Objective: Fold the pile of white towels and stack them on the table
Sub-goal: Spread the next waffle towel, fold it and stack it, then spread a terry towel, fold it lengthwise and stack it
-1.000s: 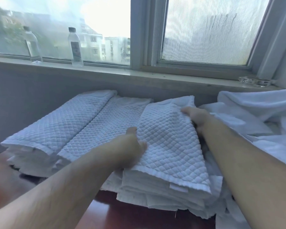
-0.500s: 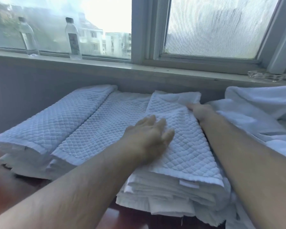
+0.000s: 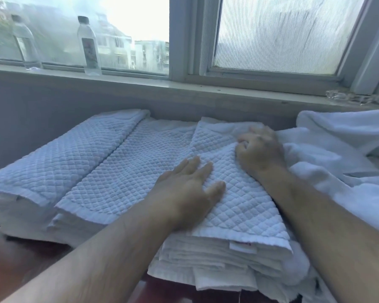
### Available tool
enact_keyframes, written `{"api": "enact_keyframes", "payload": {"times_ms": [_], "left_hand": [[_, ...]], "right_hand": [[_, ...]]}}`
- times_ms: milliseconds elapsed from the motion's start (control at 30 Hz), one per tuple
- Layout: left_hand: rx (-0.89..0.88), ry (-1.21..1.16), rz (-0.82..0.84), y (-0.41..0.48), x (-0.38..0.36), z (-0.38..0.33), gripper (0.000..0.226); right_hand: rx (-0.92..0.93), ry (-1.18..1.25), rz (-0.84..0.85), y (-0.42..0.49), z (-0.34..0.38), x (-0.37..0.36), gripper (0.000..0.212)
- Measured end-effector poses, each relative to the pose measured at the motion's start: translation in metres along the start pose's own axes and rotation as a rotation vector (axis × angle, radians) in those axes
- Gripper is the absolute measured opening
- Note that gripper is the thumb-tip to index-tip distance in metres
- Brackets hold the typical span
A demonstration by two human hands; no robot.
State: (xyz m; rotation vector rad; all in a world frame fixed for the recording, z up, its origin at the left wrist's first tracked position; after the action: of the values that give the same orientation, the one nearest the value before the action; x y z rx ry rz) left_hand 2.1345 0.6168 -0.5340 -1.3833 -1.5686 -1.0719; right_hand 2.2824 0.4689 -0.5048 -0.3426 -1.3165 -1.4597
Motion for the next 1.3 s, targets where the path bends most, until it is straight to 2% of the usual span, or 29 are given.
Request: {"api": "enact_keyframes", "payload": {"times_ms": [100,200,333,533,700,933,1133,1200,1300], "left_hand": [[0.006,0.018,0.010,-0.004,-0.001,0.005,0.072],[0.031,0.035,0.018,0.000,-0.002,0.008,0.072],[0.059,0.097,0.065,0.001,0.002,0.004,0.073],[0.043,0.146,0.121,-0.047,0.008,0.001,0.069],[0.003,0.206,0.129,-0.095,0.021,-0.021,0.068],[-0.175,-0.013,-0.141,-0.146,0.017,-0.093,0.052],[-0.216,-0.263,-0.112,-0.163,-0.033,-0.156,0.039],[-0.202,-0.322,-0.091,-0.159,-0.057,-0.172,0.043],[-0.191,-0.311,-0.073,-0.148,-0.086,-0.191,0.068]], "right_hand": [[0.014,-0.076,0.252,0.001,-0.004,-0.013,0.051],[-0.006,-0.093,0.379,0.007,-0.009,-0.025,0.050],[-0.004,-0.061,0.405,-0.005,-0.002,-0.018,0.051],[-0.008,0.142,0.469,-0.079,0.016,0.023,0.047],[-0.034,0.114,0.544,-0.140,0.022,0.079,0.037],[-0.176,0.250,0.214,-0.222,-0.027,0.175,0.011],[-0.398,0.346,-0.070,-0.294,-0.095,0.224,0.018],[-0.463,0.372,-0.125,-0.312,-0.115,0.227,0.020],[-0.527,0.405,-0.201,-0.322,-0.140,0.227,0.017]]}}
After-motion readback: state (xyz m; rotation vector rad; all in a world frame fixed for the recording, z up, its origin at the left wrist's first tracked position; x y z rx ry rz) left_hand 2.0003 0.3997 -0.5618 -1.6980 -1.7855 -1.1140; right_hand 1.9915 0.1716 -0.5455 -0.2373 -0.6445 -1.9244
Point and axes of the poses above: each hand's wrist, its own y-axis towards the middle knuckle, its own x-axis out of the back of the hand, z = x × y, the point moved 4 cm from there along y, towards the middle knuckle, and after that the axes turned 4 degrees about -z, right-handed, at the moved point
